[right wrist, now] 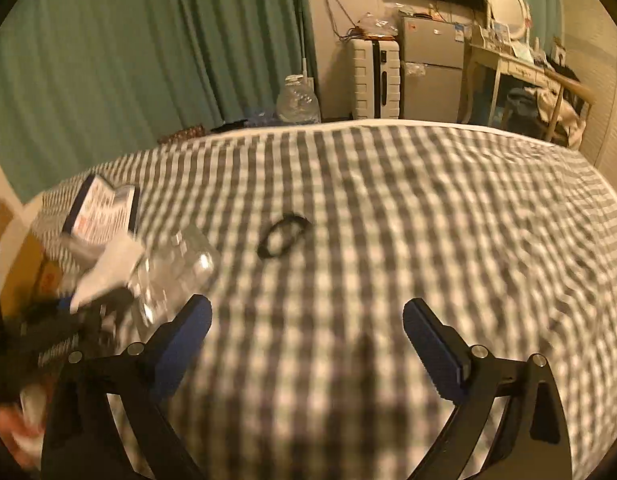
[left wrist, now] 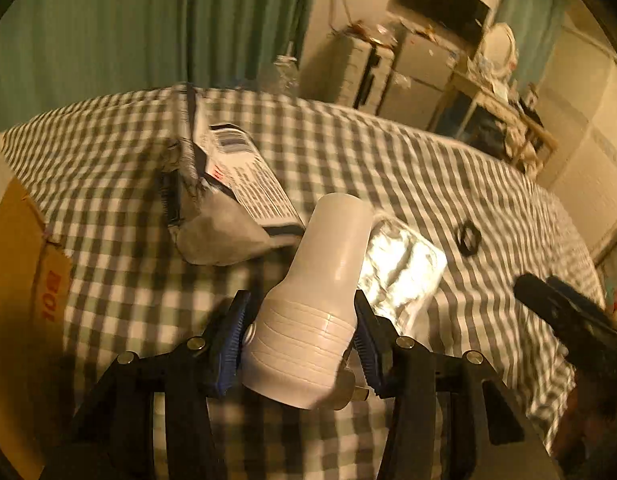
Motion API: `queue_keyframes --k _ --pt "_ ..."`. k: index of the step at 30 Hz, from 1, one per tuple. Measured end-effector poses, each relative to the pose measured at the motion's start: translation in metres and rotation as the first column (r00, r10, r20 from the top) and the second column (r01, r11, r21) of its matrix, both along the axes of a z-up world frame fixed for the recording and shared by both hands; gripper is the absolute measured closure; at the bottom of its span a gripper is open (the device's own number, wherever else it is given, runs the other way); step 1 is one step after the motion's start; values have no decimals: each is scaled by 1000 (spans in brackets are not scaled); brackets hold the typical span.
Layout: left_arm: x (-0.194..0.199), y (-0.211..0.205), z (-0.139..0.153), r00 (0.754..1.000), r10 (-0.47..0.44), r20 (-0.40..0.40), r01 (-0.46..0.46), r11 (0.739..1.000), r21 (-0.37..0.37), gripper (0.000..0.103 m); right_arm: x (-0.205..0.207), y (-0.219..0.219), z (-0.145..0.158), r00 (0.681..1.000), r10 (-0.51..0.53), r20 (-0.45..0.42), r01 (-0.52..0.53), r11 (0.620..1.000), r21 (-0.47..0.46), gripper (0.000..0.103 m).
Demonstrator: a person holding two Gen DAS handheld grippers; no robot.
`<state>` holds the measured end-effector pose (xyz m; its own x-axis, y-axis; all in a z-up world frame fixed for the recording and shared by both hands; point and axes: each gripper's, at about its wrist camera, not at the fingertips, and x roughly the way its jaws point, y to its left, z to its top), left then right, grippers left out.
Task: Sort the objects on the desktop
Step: 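Move back and grasp the white cup-shaped bottle with the left gripper, then carry the white bottle into the box while the right gripper grasps and carries the black hair tie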
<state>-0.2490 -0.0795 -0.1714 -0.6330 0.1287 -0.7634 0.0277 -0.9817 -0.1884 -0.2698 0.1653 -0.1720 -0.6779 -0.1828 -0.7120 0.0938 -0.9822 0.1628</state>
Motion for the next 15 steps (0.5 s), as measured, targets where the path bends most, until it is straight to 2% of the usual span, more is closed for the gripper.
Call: queue_keyframes --k 2,5,6,10,15 --pt "0 -13 1 999 39 1 -39 999 29 53 -15 -6 -3 1000 -25 13 25 1000 -3 8" --pt "1 -24 2 998 67 -7 -66 995 71 53 -36 -12 -11 998 -46 38 46 999 10 25" --pt "1 -26 2 998 67 -6 -67 995 73 53 -43 -15 -15 998 -50 47 50 999 15 28" --pt "-4 -26 -1 998 57 2 -57 996 71 53 -51 -20 -25 997 -56 45 54 998 35 29" --pt "-6 -33 -2 998 60 0 -60 994 93 53 -57 -32 -30 998 -33 59 26 992 126 38"
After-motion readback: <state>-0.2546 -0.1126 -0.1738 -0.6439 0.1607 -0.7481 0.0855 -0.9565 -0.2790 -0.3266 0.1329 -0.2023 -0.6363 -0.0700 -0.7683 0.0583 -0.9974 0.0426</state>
